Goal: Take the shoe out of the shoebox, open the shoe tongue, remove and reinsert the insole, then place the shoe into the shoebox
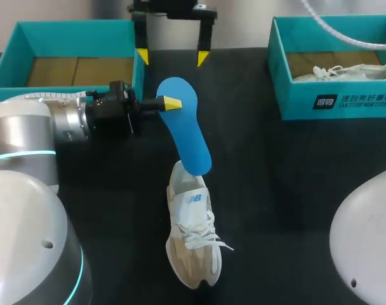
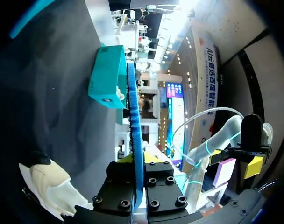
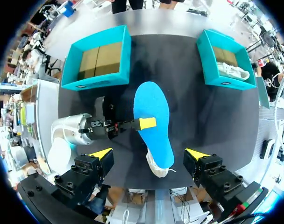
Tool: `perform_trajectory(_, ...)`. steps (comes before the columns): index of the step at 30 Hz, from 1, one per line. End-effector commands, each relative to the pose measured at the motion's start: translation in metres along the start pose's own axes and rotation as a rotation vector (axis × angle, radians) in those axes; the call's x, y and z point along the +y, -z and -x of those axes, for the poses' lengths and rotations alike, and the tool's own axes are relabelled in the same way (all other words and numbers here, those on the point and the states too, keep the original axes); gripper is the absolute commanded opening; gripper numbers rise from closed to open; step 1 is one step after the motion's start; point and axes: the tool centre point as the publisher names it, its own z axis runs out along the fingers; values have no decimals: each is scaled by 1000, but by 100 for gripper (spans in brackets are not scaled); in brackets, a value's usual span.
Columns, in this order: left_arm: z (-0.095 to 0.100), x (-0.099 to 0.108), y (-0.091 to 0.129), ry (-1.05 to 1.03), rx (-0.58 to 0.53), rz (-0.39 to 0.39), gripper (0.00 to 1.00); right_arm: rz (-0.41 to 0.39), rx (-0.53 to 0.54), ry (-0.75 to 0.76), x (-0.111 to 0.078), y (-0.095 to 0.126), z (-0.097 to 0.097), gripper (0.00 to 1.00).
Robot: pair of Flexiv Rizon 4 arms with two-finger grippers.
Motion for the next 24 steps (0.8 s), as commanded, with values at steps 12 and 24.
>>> perform_trajectory(12, -1, 1, 0, 0, -3, -2, 0, 37, 88, -89, -4, 12, 21, 100)
perform_trajectory(24, -1, 1, 0, 0, -3, -2, 0, 23, 465, -178, -11, 6, 73, 100)
